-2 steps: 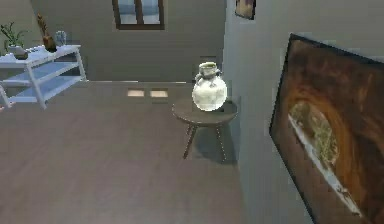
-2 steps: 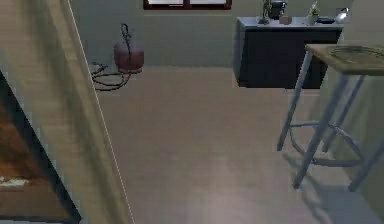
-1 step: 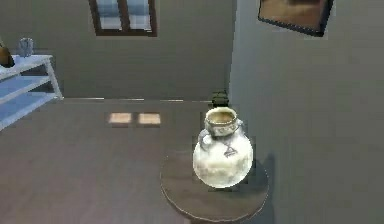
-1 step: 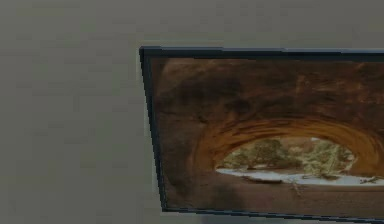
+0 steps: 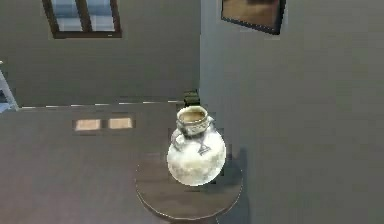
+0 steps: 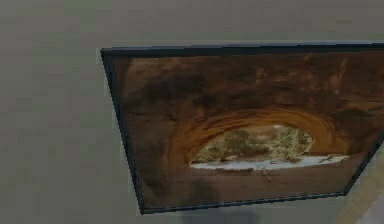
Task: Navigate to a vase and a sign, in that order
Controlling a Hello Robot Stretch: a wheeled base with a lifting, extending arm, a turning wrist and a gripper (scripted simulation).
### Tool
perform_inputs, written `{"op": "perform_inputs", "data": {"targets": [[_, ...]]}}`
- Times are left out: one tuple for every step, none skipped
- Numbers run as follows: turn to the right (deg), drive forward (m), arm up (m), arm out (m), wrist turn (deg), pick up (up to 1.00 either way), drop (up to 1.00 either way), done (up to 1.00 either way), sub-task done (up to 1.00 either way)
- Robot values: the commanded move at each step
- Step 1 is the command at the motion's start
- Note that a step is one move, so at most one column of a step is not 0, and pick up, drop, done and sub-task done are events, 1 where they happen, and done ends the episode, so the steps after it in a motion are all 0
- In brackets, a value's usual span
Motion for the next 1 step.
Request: {"op": "perform_inputs", "data": {"targets": [[0.0, 0.0, 0.0, 0.0, 0.0, 0.0, 0.0, 0.0, 1.0]]}}
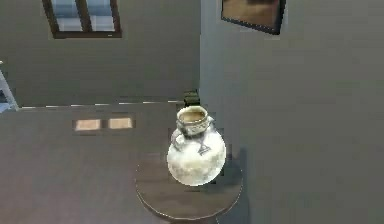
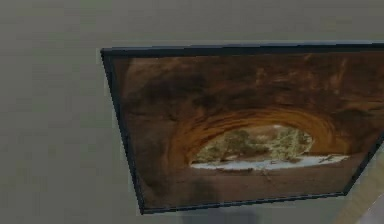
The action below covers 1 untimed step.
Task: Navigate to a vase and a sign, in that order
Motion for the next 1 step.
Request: {"op": "perform_inputs", "data": {"targets": [[-45.0, 0.0, 0.0, 0.0, 0.0, 0.0, 0.0, 0.0, 0.0]]}}
